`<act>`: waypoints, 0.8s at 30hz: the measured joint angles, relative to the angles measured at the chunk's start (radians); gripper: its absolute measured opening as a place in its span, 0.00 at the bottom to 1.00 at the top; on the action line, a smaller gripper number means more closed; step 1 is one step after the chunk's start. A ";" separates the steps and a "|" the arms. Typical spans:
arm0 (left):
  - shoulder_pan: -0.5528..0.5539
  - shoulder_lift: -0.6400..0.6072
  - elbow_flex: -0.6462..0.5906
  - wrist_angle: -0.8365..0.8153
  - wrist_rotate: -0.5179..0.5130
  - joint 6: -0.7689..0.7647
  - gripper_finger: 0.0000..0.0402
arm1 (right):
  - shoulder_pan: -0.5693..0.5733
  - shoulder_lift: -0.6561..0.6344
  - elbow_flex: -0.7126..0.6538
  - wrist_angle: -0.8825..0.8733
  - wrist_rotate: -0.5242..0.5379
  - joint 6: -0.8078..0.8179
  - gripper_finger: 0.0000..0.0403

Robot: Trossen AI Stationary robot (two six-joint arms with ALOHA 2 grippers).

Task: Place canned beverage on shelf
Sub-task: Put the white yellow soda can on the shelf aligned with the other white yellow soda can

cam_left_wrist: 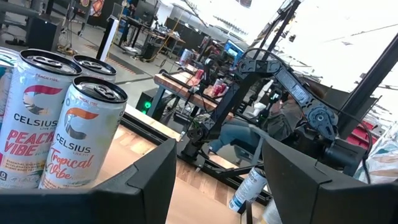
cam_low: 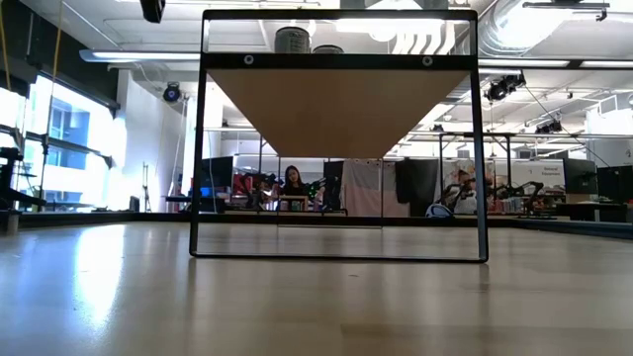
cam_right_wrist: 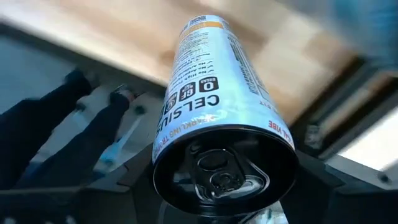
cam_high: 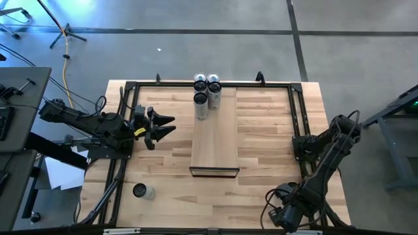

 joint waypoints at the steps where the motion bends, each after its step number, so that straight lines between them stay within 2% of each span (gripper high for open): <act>1: 0.000 0.000 0.000 0.000 0.000 0.000 0.52 | 0.000 -0.006 0.003 0.021 0.004 -0.017 0.58; 6: 0.000 0.000 0.000 0.001 0.000 0.000 0.52 | -0.001 -0.050 0.093 0.046 -0.038 -0.053 0.58; 10: 0.000 0.000 0.000 0.001 0.005 0.000 0.52 | -0.005 -0.075 0.201 0.037 0.011 -0.090 0.58; 14: 0.000 0.000 0.000 0.001 0.010 0.000 0.52 | -0.046 -0.094 0.349 0.013 0.234 -0.206 0.58; 18: 0.000 0.000 0.000 0.014 0.011 -0.001 0.52 | -0.108 -0.095 0.506 -0.130 0.463 -0.379 0.58; 24: -0.001 0.000 0.000 0.138 0.058 0.000 0.52 | -0.231 -0.095 0.678 -0.319 0.708 -0.631 0.58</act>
